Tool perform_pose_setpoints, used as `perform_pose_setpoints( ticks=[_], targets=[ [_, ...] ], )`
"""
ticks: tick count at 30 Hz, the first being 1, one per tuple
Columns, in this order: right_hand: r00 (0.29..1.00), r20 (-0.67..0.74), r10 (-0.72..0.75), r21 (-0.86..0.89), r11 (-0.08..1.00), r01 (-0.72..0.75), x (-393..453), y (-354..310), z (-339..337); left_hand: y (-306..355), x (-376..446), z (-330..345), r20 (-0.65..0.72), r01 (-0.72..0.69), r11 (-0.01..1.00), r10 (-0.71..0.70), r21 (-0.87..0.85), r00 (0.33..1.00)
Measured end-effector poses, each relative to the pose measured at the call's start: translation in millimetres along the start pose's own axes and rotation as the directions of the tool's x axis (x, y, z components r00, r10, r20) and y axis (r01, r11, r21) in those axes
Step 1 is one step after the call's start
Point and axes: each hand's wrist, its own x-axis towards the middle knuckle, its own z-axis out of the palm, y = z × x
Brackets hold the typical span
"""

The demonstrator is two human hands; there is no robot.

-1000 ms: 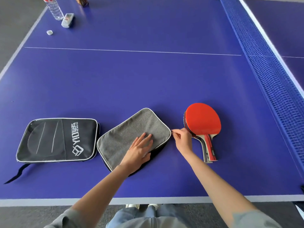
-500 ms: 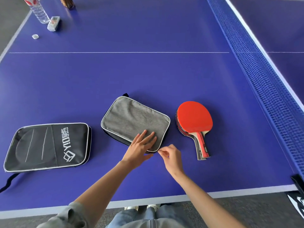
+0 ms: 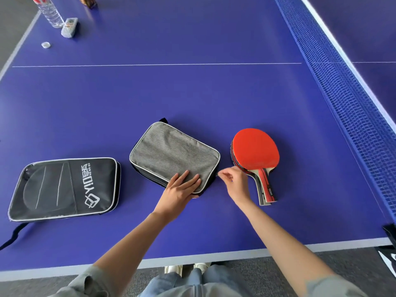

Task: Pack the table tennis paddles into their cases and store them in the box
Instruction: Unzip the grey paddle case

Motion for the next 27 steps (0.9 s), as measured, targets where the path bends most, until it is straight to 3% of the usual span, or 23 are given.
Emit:
perform_pose_setpoints(
  ticks=[9,12,14,17,19,21,23,27],
  targets=[
    [0.992,-0.06,0.113,0.032,0.993,-0.112,35.3,-8.7,27.4,-20.0,-32.4,-0.5,0.01,0.018,0.998,-0.017,-0.057,1.0],
    [0.998,-0.066,0.014,-0.072,0.997,-0.018,28.3,-19.8,26.8,-17.8,-31.7,0.6,-0.042,0.014,1.0,-0.015,-0.012,0.999],
    [0.988,-0.049,-0.147,-0.154,0.978,0.138,18.5,-32.2,24.9,-16.9,-32.7,3.6,-0.083,0.037,0.999,-0.04,-0.035,0.996],
    [0.915,0.169,-0.366,-0.163,0.905,0.393,1.6,-56.5,33.9,-14.9,-38.8,9.9,-0.16,0.116,0.99,-0.127,-0.074,0.979],
    [0.863,0.354,-0.36,-0.091,0.905,0.415,-4.9,-75.8,52.3,-10.2,-45.1,16.6,-0.196,0.263,0.95,-0.294,-0.169,0.935],
    [0.83,0.462,-0.313,-0.115,0.907,0.406,-7.6,-94.2,77.7,-5.7,-52.3,23.1,-0.195,0.432,0.809,-0.535,-0.398,0.822],
    [0.818,0.517,-0.252,-0.183,0.901,0.393,-8.0,-109.5,102.6,-3.7,-57.3,24.4,-0.132,0.507,0.589,-0.724,-0.629,0.677],
    [0.797,0.582,-0.164,-0.319,0.855,0.409,-6.6,-122.7,134.0,-10.2,-52.1,9.8,0.074,0.34,0.074,-0.912,-0.937,0.403]
  ],
)
